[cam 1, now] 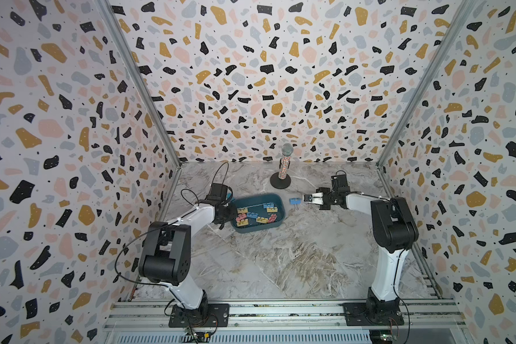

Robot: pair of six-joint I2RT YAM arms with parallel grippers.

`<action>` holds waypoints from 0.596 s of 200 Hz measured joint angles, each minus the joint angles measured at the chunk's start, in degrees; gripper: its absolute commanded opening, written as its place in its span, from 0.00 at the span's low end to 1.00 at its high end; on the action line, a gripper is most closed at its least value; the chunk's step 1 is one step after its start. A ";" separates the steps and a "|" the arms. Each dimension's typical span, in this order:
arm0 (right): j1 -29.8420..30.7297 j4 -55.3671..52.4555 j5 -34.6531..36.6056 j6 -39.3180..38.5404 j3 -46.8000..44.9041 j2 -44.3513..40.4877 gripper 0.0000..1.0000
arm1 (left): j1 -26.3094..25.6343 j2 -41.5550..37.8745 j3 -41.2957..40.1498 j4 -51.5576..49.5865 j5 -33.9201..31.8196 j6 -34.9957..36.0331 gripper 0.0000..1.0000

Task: Take out the binder clips from the storage box
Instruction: Place the binder clip at the center of the board, then pick up the binder clip from the storage box.

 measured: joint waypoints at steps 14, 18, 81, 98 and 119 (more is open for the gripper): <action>0.00 0.04 0.20 -0.07 -0.61 0.00 0.22 | 0.00 0.00 -0.02 0.02 0.00 0.00 0.25; 0.00 0.09 0.24 -0.07 -0.81 0.00 0.23 | 0.00 0.00 -0.02 0.02 0.00 0.00 0.25; 0.11 0.72 0.59 1.40 -2.12 -0.42 0.33 | 0.00 -0.63 -0.11 0.04 0.00 0.00 0.25; 0.11 0.63 0.90 2.23 -2.19 -1.62 0.36 | 0.00 -0.63 -0.11 0.00 0.00 0.00 0.25; 0.11 0.52 1.05 3.21 -2.16 -4.57 0.40 | 0.00 -0.63 -0.11 0.02 0.00 0.00 0.25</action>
